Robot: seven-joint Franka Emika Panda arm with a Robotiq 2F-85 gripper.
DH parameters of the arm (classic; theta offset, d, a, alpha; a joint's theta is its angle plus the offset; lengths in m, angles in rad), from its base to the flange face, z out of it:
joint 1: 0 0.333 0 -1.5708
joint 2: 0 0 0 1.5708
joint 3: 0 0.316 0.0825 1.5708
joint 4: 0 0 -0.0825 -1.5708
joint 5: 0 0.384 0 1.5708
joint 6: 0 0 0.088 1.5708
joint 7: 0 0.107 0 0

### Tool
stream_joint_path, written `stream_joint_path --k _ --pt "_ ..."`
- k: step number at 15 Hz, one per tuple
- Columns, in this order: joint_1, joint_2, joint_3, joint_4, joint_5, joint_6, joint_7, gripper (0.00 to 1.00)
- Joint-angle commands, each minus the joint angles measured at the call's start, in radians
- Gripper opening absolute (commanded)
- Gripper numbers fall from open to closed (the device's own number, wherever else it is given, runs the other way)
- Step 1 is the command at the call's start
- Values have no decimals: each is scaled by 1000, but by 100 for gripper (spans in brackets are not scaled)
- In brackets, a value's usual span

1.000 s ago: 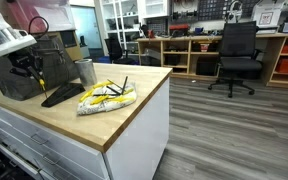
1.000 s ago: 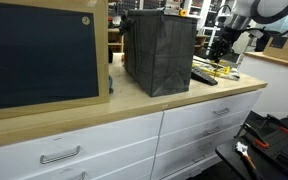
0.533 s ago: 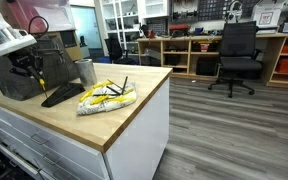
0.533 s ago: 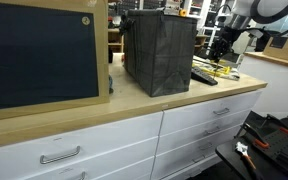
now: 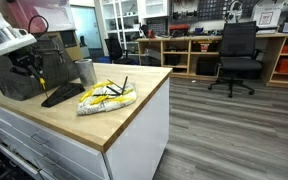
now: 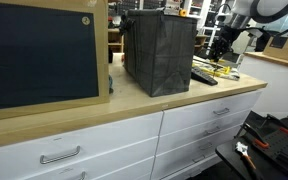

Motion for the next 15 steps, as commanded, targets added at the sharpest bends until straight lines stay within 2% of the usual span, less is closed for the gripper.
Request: stream_joint_path --k 1,15 --pt "6 15 -1 20 -5 10 -9 4" --pt "4 21 -7 7 -2 13 -18 4"
